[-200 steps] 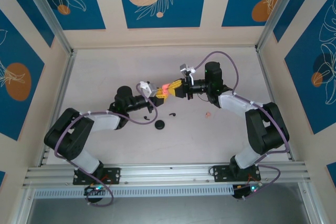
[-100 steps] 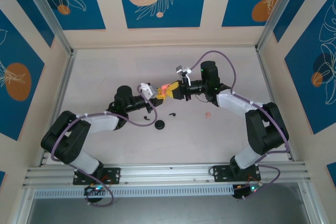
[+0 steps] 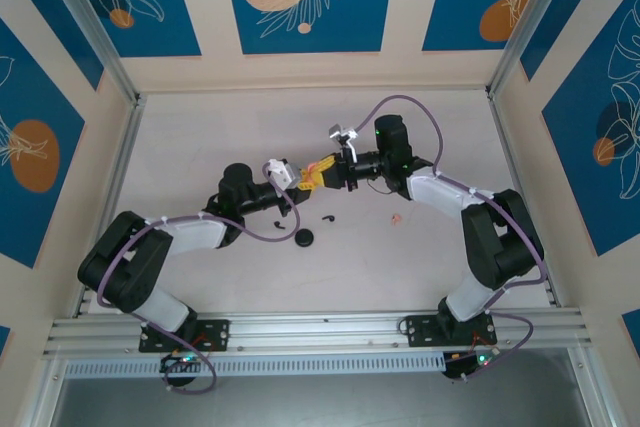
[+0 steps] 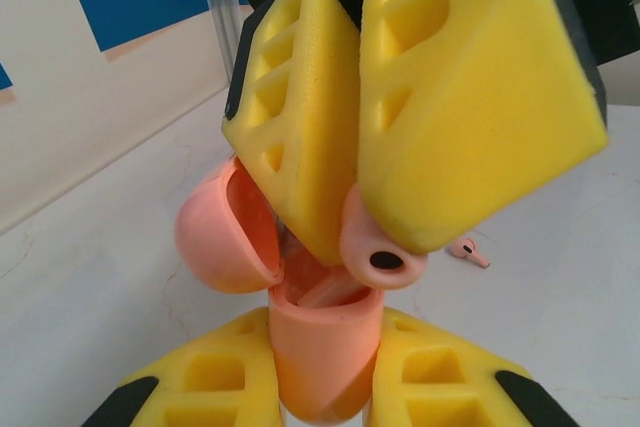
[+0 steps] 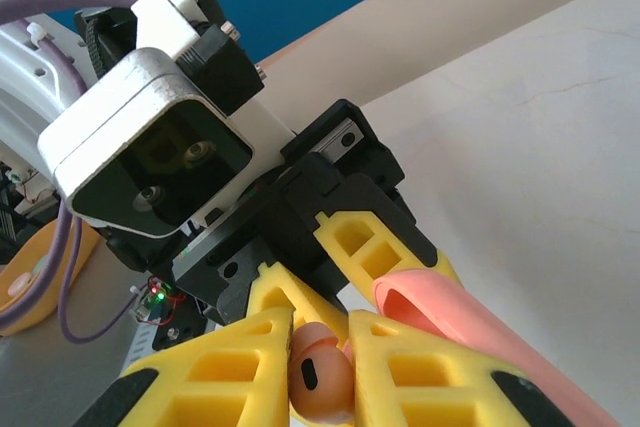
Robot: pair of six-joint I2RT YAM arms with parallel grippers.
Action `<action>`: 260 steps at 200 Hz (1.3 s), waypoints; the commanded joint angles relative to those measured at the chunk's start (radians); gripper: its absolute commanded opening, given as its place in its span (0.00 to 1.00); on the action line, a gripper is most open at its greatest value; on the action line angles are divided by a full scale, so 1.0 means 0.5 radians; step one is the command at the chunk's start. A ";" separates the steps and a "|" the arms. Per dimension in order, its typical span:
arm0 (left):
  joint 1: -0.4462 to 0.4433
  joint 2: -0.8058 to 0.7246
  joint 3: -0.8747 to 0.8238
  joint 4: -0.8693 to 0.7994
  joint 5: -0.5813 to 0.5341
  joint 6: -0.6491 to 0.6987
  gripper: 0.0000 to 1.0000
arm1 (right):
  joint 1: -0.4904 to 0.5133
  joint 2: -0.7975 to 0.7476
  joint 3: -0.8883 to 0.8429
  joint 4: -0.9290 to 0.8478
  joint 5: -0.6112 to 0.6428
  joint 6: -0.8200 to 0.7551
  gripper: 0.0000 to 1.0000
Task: Insert the wireless bluetooth earbuds into the charging case
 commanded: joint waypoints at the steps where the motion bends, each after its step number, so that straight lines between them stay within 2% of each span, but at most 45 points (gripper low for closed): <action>1: -0.027 -0.080 0.033 0.025 0.017 0.086 0.12 | 0.019 0.029 0.082 -0.208 0.092 -0.023 0.19; 33: -0.030 -0.095 0.037 0.011 0.011 0.089 0.12 | 0.036 0.034 0.113 -0.358 0.206 -0.040 0.21; 87: -0.036 -0.089 0.037 0.023 0.007 0.069 0.12 | 0.048 0.041 0.134 -0.358 0.417 0.123 0.26; 114: -0.036 -0.095 0.027 0.035 0.001 0.055 0.12 | 0.051 0.039 0.138 -0.339 0.473 0.201 0.33; 163: -0.039 -0.090 0.016 0.040 -0.016 0.045 0.12 | 0.048 0.003 0.147 -0.331 0.485 0.240 0.40; 228: -0.039 -0.037 -0.028 0.164 -0.156 -0.043 0.12 | 0.042 -0.137 0.168 -0.333 0.554 0.312 0.44; 260: -0.038 0.002 -0.037 0.228 -0.244 -0.105 0.12 | 0.044 -0.230 0.256 -0.527 0.663 0.414 0.45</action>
